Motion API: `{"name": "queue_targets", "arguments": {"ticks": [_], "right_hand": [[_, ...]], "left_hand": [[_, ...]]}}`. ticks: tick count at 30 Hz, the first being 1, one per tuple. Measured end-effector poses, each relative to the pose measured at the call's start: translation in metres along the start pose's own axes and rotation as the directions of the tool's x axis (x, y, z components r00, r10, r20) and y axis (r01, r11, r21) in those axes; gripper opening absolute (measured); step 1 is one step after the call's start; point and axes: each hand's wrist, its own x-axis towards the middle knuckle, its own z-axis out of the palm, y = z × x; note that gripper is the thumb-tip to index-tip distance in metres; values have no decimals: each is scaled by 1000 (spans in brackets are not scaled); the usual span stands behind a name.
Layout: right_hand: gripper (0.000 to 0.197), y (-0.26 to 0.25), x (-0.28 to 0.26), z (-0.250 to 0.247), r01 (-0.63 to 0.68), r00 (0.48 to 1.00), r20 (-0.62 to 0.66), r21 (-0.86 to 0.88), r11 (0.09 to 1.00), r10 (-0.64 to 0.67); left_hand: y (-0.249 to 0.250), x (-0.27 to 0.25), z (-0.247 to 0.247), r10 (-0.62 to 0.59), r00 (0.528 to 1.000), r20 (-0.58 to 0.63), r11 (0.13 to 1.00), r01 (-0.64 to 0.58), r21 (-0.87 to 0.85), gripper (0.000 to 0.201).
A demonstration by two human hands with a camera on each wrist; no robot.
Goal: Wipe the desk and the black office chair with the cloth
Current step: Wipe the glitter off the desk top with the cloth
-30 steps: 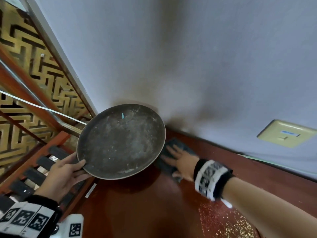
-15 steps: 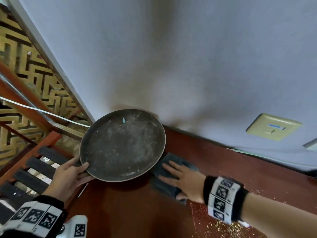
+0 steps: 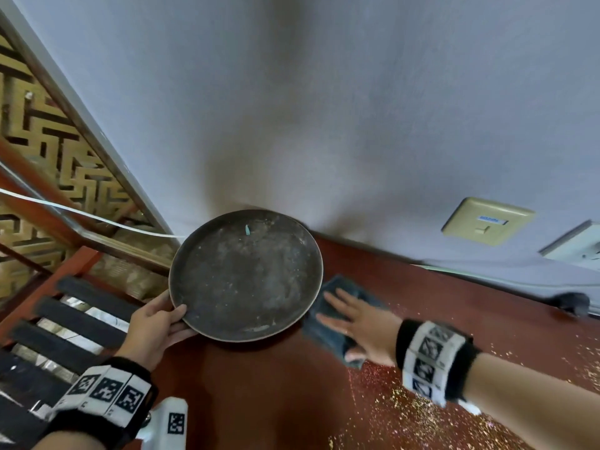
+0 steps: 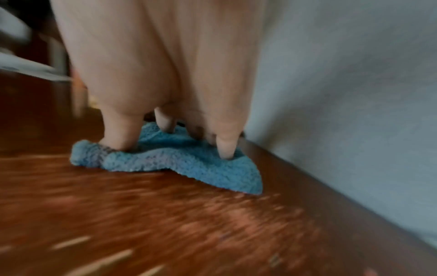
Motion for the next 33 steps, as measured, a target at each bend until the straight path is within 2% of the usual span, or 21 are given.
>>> {"name": "queue_targets", "arguments": {"ticks": [3,7,9,11,15,17,18,19,20,21,22,23,24,26,28,31,33], "right_hand": [[78,-19,-22,14,33,999,32,57,998,-35],[80,4,-19,8,-122,992,31,70,990,120],[82,17,-13,2,-212,977,50,112,971,208],[85,17,-11,1,-249,967,84,129,960,240],[88,-25,-29,17,-179,980,101,90,980,169],[87,-50,-45,31,-145,986,95,96,985,136],[86,-60,-52,36,-150,986,89,106,983,141],[85,-69,-57,41,-166,984,83,118,979,157],[83,-75,-61,43,-188,981,83,131,973,178],[81,-80,-62,44,-208,976,89,139,968,197],[80,-84,-63,43,-223,973,95,145,964,210],[78,-86,-63,42,-229,971,106,156,961,214],[74,-87,-62,41,-230,970,116,169,958,212],[68,-82,-59,41,-236,970,108,174,956,220],[70,-69,-55,41,-302,952,99,183,936,288],[72,-42,-50,34,-406,914,104,218,887,393],[71,-31,-50,34,-415,910,90,215,884,406]], "left_hand": [[-5,1,2,-21,1000,10,1000,21,-9,55],[-5,-4,-2,-45,999,20,999,46,-27,57],[-3,-5,-7,-40,999,23,999,39,18,58],[-2,-8,-8,-7,1000,11,995,6,96,57],[-4,-14,-4,10,1000,-19,976,-6,216,52],[-9,-22,-8,51,998,-37,941,-36,338,41],[-15,-31,-11,133,991,-34,878,-102,467,32],[-23,-43,-12,258,966,11,754,-209,623,23],[-32,-57,-12,371,920,125,591,-337,732,17],[-41,-71,-10,431,858,278,443,-470,763,19],[-50,-83,-5,423,787,450,336,-597,728,24],[-59,-89,0,363,722,590,255,-685,682,29],[-65,-92,8,297,659,691,182,-750,637,35],[-72,-92,25,192,587,787,69,-808,586,51],[-75,-89,40,115,582,805,-2,-810,586,61],[-78,-88,62,-32,602,798,-113,-796,595,72],[-80,-88,71,-71,621,781,-121,-782,611,76]]}}
